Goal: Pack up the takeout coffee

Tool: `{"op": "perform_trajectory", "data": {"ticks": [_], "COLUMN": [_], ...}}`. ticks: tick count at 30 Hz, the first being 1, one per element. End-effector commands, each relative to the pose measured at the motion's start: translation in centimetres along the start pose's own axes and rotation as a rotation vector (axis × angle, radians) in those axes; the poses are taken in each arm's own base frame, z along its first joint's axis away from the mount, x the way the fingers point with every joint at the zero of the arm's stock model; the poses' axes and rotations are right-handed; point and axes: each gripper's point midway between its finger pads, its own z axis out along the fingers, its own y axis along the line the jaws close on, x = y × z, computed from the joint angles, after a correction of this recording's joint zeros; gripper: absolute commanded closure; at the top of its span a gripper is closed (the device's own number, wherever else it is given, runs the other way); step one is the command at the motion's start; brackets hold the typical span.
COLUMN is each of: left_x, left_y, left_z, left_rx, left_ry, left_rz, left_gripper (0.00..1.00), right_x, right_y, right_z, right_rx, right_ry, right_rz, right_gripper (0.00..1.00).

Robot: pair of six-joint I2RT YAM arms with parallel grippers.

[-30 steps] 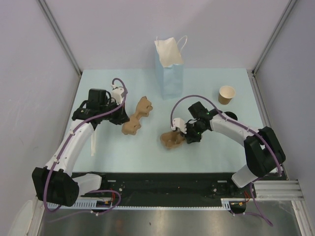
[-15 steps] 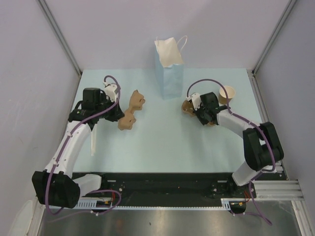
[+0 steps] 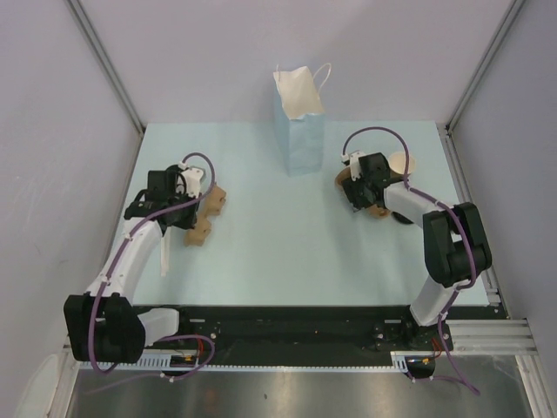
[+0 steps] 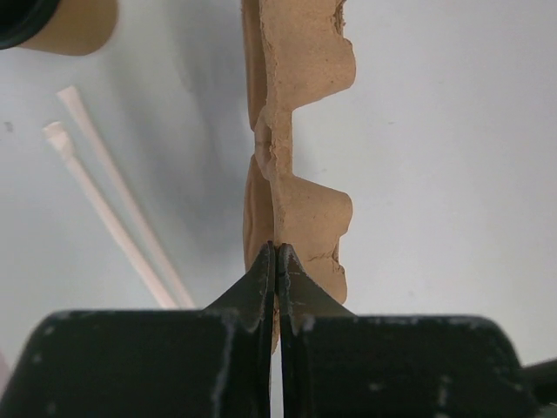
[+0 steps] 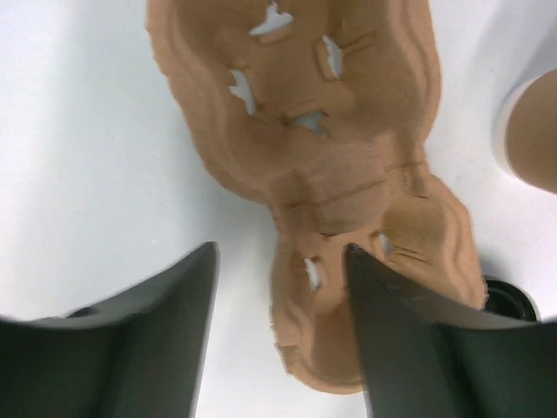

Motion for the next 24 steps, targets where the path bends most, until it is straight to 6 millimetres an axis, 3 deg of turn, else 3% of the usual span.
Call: {"op": "perform_trajectory", "data": {"ticks": [1, 4, 9, 15, 19, 21, 23, 24], "left_x": [-1.3, -0.9, 0.7, 3.7, 4.7, 4.3, 3.3, 3.0], "left_y": [4.3, 6.5, 8.0, 6.0, 4.0, 3.4, 2.6, 2.4], "left_z": [-0.1, 0.0, 1.3, 3.6, 4.7, 4.4, 3.8, 3.6], "left_rx": [-0.198, -0.312, -0.384, -0.317, -0.213, -0.182, -0.142, -0.136], "left_ry": [-0.043, -0.019, 0.039, 0.108, 0.135, 0.124, 0.093, 0.087], "left_rz": [0.148, 0.197, 0.242, 0.253, 0.21, 0.183, 0.167, 0.155], "left_gripper": [1.0, 1.0, 1.0, 0.98, 0.69, 0.51, 0.41, 0.38], "right_x": [-3.7, -4.9, -7.6, -12.8, -17.9, -19.0, -21.8, -22.5], "right_y": [0.6, 1.2, 2.2, 1.9, 0.9, 0.8, 0.2, 0.0], "right_z": [-2.6, -4.3, -7.4, -11.7, -14.4, -13.8, -14.9, -14.2], "right_rx": [-0.05, -0.096, -0.198, -0.286, -0.308, -0.317, -0.323, -0.327], "right_ry": [-0.093, -0.129, -0.214, -0.352, -0.467, -0.468, -0.515, -0.515], "right_rz": [0.034, 0.053, 0.096, 0.19, 0.221, 0.227, 0.248, 0.261], "right_gripper": [0.25, 0.01, 0.0, 0.0, 0.01, 0.0, 0.0, 0.0]}}
